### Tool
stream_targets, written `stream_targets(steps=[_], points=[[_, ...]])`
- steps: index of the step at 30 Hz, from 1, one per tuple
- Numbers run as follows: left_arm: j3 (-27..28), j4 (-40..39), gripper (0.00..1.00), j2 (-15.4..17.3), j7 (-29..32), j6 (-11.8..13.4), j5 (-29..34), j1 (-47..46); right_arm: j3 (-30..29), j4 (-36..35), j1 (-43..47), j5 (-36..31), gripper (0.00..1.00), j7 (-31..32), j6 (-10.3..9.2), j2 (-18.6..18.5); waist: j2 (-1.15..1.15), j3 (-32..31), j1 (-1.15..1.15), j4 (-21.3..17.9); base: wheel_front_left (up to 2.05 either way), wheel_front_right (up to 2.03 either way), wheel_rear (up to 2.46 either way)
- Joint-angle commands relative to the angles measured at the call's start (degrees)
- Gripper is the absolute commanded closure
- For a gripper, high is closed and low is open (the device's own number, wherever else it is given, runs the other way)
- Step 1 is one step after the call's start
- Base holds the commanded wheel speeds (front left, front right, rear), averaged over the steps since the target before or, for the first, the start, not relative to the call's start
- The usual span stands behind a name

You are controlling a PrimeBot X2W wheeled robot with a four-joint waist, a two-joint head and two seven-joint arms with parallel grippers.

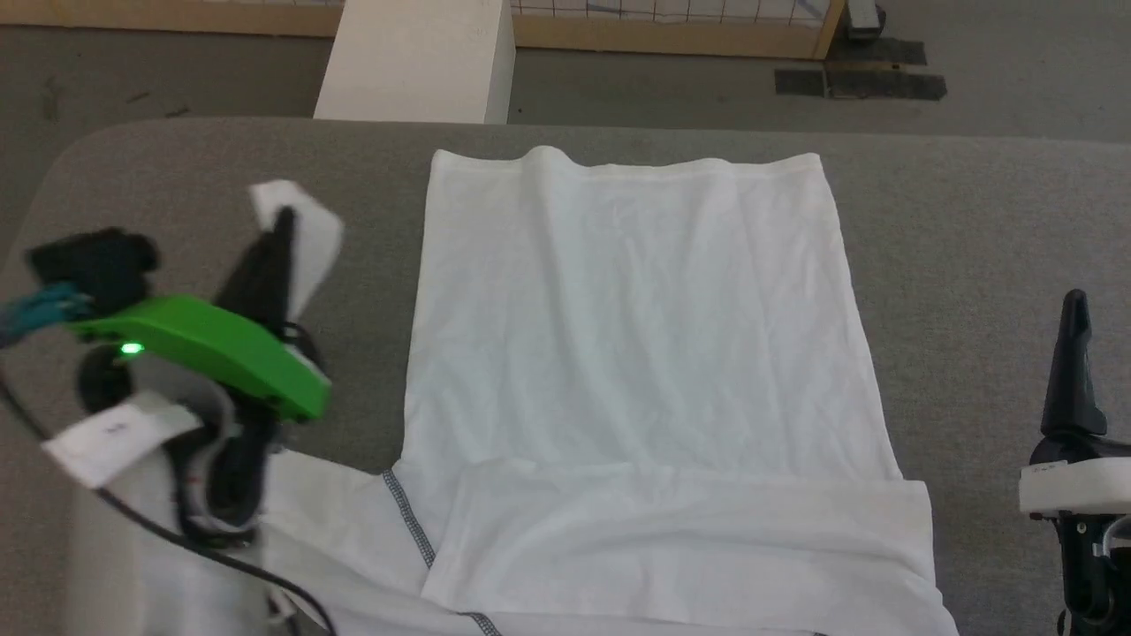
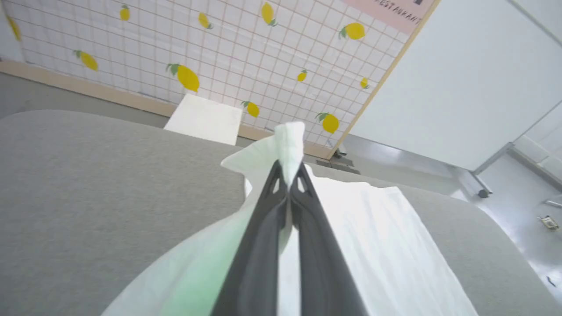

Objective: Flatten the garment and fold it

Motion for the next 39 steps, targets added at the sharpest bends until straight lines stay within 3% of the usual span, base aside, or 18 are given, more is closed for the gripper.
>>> stream_targets(steps=[1,8,16,22,23,24,25,30,34,37,39], points=[[-3.09,-0.91,1.0,-1.96,0.61,-0.36,1.2,1.37,0.25,0.34,0.77,0.35,0.0,-0.41,-0.08,0.01,0.0,-1.33,0.01,-0.2,0.0,0.0,0.0],[-22.25,3.99,1.0,-5.8,2.62,-1.03,1.24,0.22,1.15,1.12,1.18,1.03,0.0,-0.94,-0.08,0.01,0.0,-1.69,0.01,-2.09,0.0,0.0,0.0],[-44.17,13.4,1.0,-6.15,0.73,-1.28,-4.32,-4.43,1.67,2.42,1.14,1.92,0.0,-1.83,-0.08,0.01,0.0,-0.64,0.01,-5.23,0.0,0.0,0.0],[-55.56,20.58,1.0,-6.16,2.27,-0.85,-8.65,-6.91,2.2,3.45,0.56,2.48,0.0,-2.82,-0.08,0.01,0.0,-0.04,0.01,-7.69,0.0,0.0,0.0],[-56.95,21.24,0.86,-6.16,3.17,-0.89,-9.53,-7.02,2.1,3.57,0.6,2.49,0.0,-2.95,-0.08,0.01,0.0,-0.02,0.01,-7.81,0.0,0.0,0.0],[-58.02,21.59,0.36,-6.16,4.05,-0.91,-11.08,-6.89,2.0,3.69,0.63,2.5,0.0,-3.06,-0.08,0.01,0.0,0.02,0.01,-7.91,0.0,0.0,0.0],[-58.79,21.49,0.0,-6.16,4.8,-0.9,-13.72,-6.58,1.92,3.84,0.66,2.53,0.0,-3.2,-0.08,0.01,0.0,0.08,0.01,-7.99,0.0,0.0,0.0],[-56.38,18.97,0.0,-6.16,2.24,1.78,-21.99,-9.25,2.02,4.61,0.49,2.85,0.0,-3.74,-0.08,0.01,0.0,0.22,0.01,-7.93,0.0,0.0,0.0],[-48.23,17.44,0.0,-5.51,-5.02,4.22,-23.35,-13.22,2.47,4.97,0.03,2.57,0.0,-3.83,-0.08,0.01,0.0,-0.1,0.01,-7.46,0.0,0.0,0.0],[-42.07,17.17,0.0,-1.14,-13.17,6.6,-18.82,-15.73,2.75,4.82,-0.41,2.13,0.0,-3.45,-0.08,0.01,0.0,-0.42,0.01,-7.03,0.0,0.0,0.0],[-39.37,17.53,0.0,3.52,-19.67,8.65,-13.0,-16.63,3.1,4.58,-0.73,1.79,0.0,-2.82,-0.08,0.01,0.0,-0.56,0.01,-6.77,0.0,0.0,0.0]])
